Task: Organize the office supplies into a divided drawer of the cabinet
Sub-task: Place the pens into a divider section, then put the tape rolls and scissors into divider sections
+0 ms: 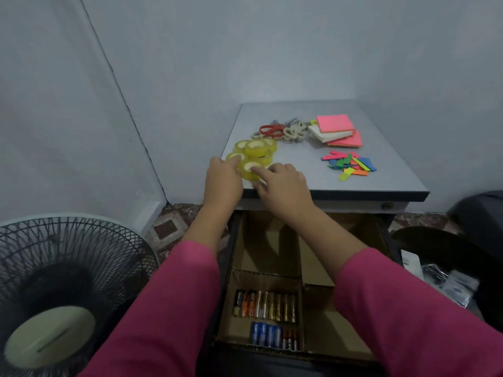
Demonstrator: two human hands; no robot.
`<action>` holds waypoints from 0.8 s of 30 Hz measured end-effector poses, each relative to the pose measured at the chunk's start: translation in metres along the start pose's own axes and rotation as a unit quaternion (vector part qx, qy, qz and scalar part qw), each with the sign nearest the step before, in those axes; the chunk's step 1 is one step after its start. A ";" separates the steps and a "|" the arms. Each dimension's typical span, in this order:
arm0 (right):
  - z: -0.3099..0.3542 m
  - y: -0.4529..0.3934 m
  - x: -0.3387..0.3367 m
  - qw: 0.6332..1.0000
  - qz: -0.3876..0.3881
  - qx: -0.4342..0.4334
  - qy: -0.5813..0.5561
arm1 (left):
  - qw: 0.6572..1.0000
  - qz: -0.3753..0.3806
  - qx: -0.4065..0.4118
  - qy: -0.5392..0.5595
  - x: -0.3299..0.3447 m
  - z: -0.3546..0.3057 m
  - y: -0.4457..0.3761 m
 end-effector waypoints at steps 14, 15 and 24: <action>-0.018 0.025 -0.016 0.993 0.006 0.019 -0.120 | 0.999 -0.011 -0.007 -0.031 -0.014 -0.008 0.008; -0.019 0.028 -0.017 0.992 0.005 0.018 -0.123 | 1.000 -0.010 -0.009 -0.027 -0.014 -0.007 0.009; -0.022 0.052 -0.028 0.990 -0.020 -0.010 -0.137 | 0.999 0.000 0.000 0.040 -0.019 -0.009 0.027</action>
Point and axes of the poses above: each hand's wrist, its own y-axis away from the middle knuckle, its own x-axis out of the palm, z = x × y, the point moved 7 cm from there along -y, towards the middle knuckle, and after that the axes turned 8 degrees about x, right-handed, at the moved point
